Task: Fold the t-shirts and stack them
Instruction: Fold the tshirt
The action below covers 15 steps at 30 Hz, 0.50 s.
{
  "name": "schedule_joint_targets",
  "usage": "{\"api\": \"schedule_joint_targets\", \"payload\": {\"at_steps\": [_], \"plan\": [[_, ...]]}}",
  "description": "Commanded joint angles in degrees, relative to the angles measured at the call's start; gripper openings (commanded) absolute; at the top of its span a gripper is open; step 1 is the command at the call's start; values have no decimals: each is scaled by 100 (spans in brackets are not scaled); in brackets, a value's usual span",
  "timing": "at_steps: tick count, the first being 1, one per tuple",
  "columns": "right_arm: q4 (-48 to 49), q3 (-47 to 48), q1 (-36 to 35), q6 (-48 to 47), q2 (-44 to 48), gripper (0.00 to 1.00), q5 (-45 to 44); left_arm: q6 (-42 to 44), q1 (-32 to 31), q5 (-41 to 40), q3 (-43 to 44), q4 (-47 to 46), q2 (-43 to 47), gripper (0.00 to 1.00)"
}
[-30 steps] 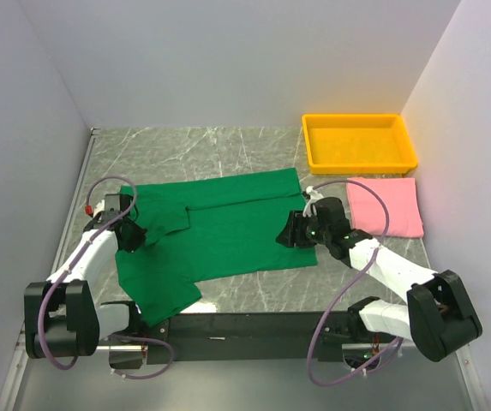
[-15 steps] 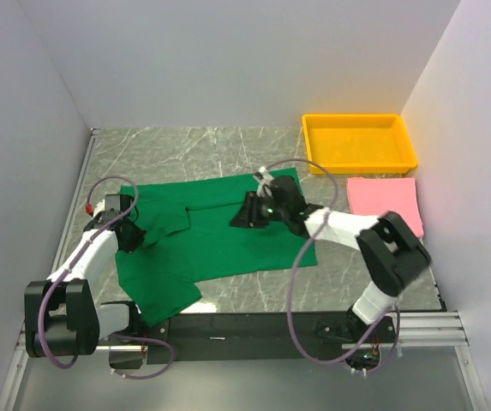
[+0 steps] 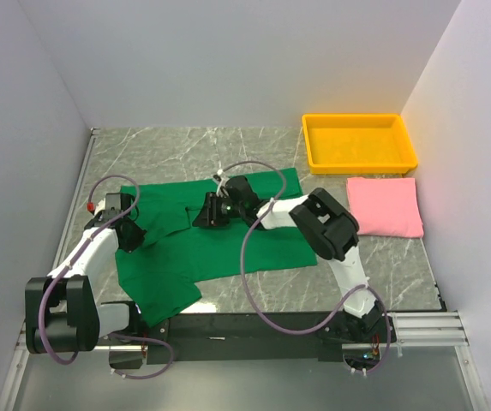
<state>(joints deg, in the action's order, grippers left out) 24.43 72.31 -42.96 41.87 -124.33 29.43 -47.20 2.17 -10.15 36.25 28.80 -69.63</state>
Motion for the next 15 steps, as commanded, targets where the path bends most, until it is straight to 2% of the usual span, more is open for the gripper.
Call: {"api": "schedule_joint_targets", "payload": {"at_steps": [1, 9, 15], "plan": [[467, 476, -98, 85, -249, 43, 124, 123, 20, 57, 172, -94, -25, 1], [449, 1003, -222, 243, -837, 43, 230, 123, 20, 49, 163, -94, -34, 1], [432, 1004, -257, 305, -952, 42, 204, 106, 20, 31, 189, -67, -16, 1]]}}
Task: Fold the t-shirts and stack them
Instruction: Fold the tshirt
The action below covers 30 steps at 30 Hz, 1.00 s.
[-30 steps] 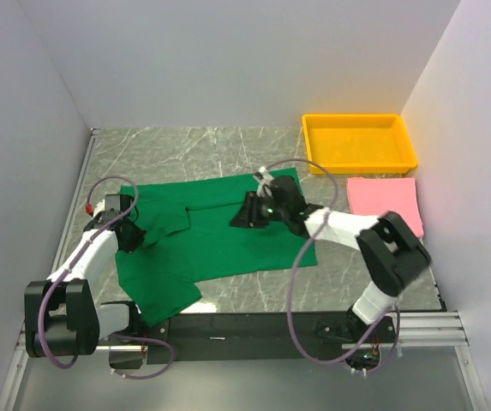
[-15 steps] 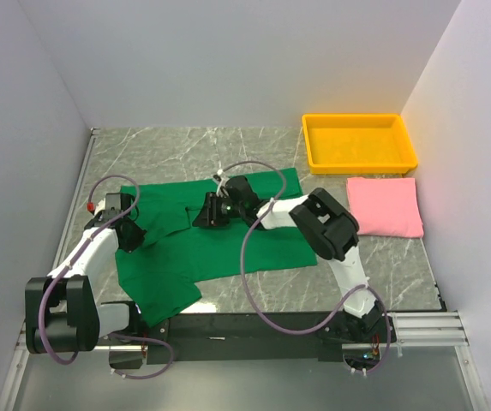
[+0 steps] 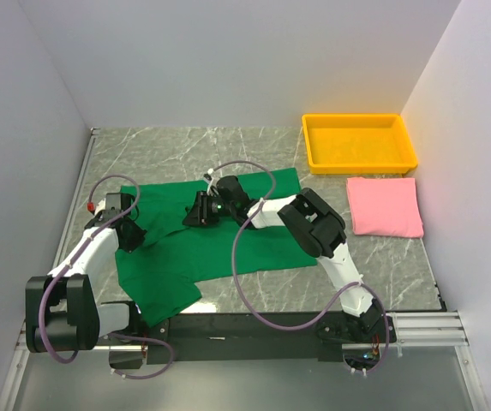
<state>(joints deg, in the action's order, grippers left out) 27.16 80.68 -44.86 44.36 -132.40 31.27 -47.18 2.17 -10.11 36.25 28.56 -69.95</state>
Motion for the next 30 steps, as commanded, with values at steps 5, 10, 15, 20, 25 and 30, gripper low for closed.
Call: {"api": "schedule_joint_targets", "payload": {"at_steps": [5, 10, 15, 20, 25, 30], "plan": [[44, 88, -58, -15, -102, 38, -50, 112, 20, -26, 260, 36, 61, 1], [-35, 79, -67, -50, -49, 26, -59, 121, 20, -79, 374, 141, 87, 1], [-157, 35, -58, -156, 188, 8, -86, 139, 20, -105, 444, 229, 122, 1], [-254, 9, -49, -173, 381, 0, 37, 165, 29, -123, 444, 282, 122, 1], [-439, 9, -31, -191, 531, 0, 81, 200, 37, -53, 514, 414, 175, 1], [-693, 44, 12, -252, 645, 0, 73, 209, 37, 9, 576, 510, 210, 1]]}}
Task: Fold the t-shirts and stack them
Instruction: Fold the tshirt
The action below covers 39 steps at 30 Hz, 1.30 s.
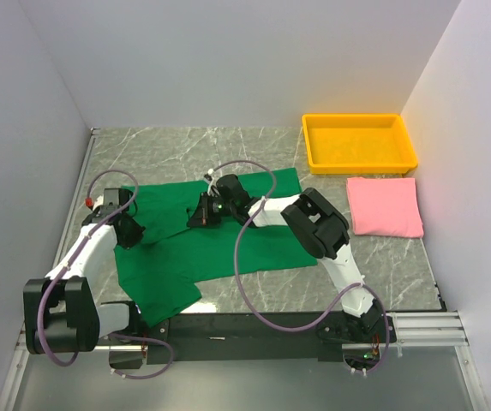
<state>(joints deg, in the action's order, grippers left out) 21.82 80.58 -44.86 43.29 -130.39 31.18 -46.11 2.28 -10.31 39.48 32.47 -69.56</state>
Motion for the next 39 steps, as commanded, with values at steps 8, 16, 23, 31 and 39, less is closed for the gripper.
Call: {"api": "schedule_joint_targets", "payload": {"at_steps": [8, 16, 23, 31, 39], "plan": [[-346, 152, 74, -84, 418, 0, 275, 155, 62, 3, 261, 207, 197, 1], [-521, 274, 83, -128, 365, 4, 222, 94, 106, 151, 209, 242, 294, 1], [-600, 161, 170, -241, 478, 29, 64, -214, 106, 372, -301, 84, 496, 3], [-1197, -691, 934, -1050, 1700, 48, -796, -180, 430, -59, 295, -425, 576, 44], [-1822, -1105, 2252, -1315, 2149, 47, -1193, 49, 659, 116, 1762, -1364, -1568, 30]]}}
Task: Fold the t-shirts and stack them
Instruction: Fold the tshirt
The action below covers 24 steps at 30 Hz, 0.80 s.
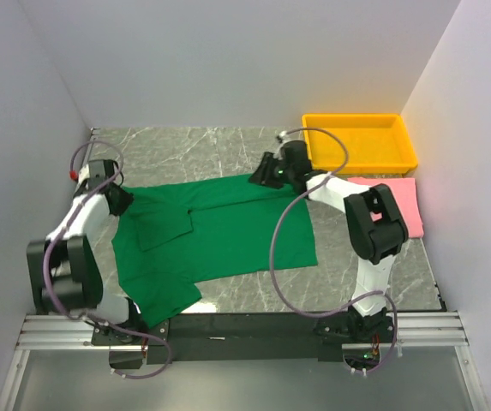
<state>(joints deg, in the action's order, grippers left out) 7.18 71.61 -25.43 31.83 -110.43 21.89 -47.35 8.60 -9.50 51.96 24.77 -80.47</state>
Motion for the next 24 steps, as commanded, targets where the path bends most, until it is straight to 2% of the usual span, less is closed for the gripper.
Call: {"api": "schedule_joint_targets", "payload": {"at_steps": [1, 3, 6, 10, 17, 24], "plan": [[-358, -218, 519, -117, 127, 47, -238, 200, 36, 114, 603, -692, -653, 25], [-375, -209, 696, 42, -30, 44, -220, 191, 28, 237, 945, -781, -1163, 14], [-375, -139, 926, 244, -267, 42, -273, 218, 36, 168, 1358, -799, -1726, 9], [-524, -25, 1119, 525, -549, 41, -466, 183, 255, 36, 1606, -702, -2270, 7], [-507, -376, 1295, 964, -523, 39, -861, 77, 678, -26, 1413, -624, -2701, 6], [-472, -736, 1435, 1211, -260, 39, -1213, 50, 757, -210, 1597, -359, -2738, 7]]}}
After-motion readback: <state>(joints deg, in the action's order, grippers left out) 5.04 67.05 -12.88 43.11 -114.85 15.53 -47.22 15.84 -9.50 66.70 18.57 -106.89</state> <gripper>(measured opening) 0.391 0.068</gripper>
